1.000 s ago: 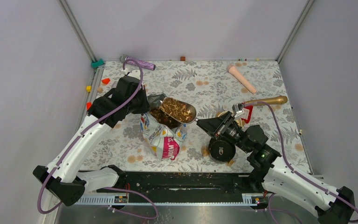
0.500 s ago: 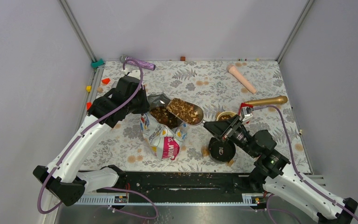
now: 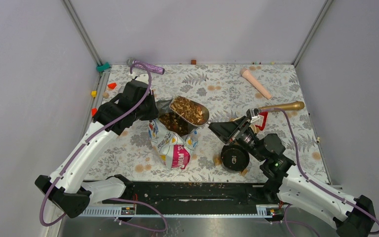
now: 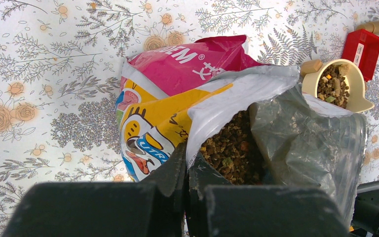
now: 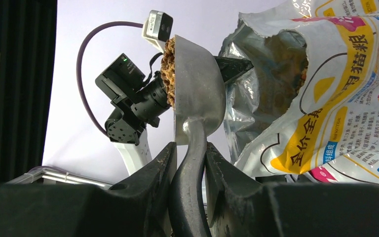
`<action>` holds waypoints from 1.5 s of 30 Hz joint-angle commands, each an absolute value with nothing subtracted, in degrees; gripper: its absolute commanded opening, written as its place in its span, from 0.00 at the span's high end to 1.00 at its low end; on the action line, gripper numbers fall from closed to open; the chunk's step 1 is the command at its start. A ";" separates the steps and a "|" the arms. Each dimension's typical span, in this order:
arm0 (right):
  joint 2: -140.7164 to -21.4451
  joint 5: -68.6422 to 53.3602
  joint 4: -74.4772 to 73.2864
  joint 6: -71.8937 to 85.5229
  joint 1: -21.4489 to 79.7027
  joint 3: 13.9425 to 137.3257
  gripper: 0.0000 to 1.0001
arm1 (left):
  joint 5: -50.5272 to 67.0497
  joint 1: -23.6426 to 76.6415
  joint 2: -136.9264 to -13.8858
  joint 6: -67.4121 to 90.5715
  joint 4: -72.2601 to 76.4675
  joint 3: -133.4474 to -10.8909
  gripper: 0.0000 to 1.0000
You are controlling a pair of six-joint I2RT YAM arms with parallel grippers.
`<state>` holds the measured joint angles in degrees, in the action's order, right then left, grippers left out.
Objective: Serve the pet food
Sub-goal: Pour the pet food into the pet food bowl.
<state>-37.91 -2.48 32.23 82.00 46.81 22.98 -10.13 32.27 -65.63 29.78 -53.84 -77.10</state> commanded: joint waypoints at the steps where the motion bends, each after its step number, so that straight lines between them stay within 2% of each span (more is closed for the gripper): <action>1: -36.94 -1.00 42.99 82.58 46.58 23.25 1.00 | -10.61 31.98 -65.59 29.22 -50.68 -77.19 1.00; 5: -35.11 2.22 46.90 83.43 46.58 19.47 1.00 | -10.81 31.98 -65.39 29.27 -50.67 -77.20 1.00; 8: -34.61 1.80 35.93 79.33 47.10 23.28 1.00 | -10.90 31.99 -65.56 29.23 -50.65 -77.16 1.00; 11: -38.29 0.18 47.49 83.12 47.24 20.81 1.00 | -10.83 31.99 -65.84 29.19 -50.77 -77.22 1.00; 14: -40.32 -1.68 44.46 83.28 47.28 21.85 1.00 | -11.54 31.92 -65.92 29.18 -50.79 -77.08 1.00; 18: -40.46 -1.89 49.84 85.35 47.20 20.25 1.00 | -11.20 31.96 -65.87 29.18 -50.75 -77.09 1.00; 21: -36.45 -1.81 35.87 80.35 47.20 24.03 1.00 | -10.88 31.99 -65.75 29.18 -50.76 -77.18 1.00; 29: -27.91 -0.30 25.76 80.27 47.15 23.21 1.00 | -10.89 31.99 -65.82 29.26 -50.70 -77.08 1.00; 39: -6.33 8.68 -10.03 74.99 47.20 29.18 1.00 | -10.02 31.99 -66.67 29.32 -50.64 -77.00 1.00; 45: -0.47 12.22 -25.51 74.37 47.20 33.22 1.00 | -10.02 31.95 -67.22 29.42 -50.79 -77.03 1.00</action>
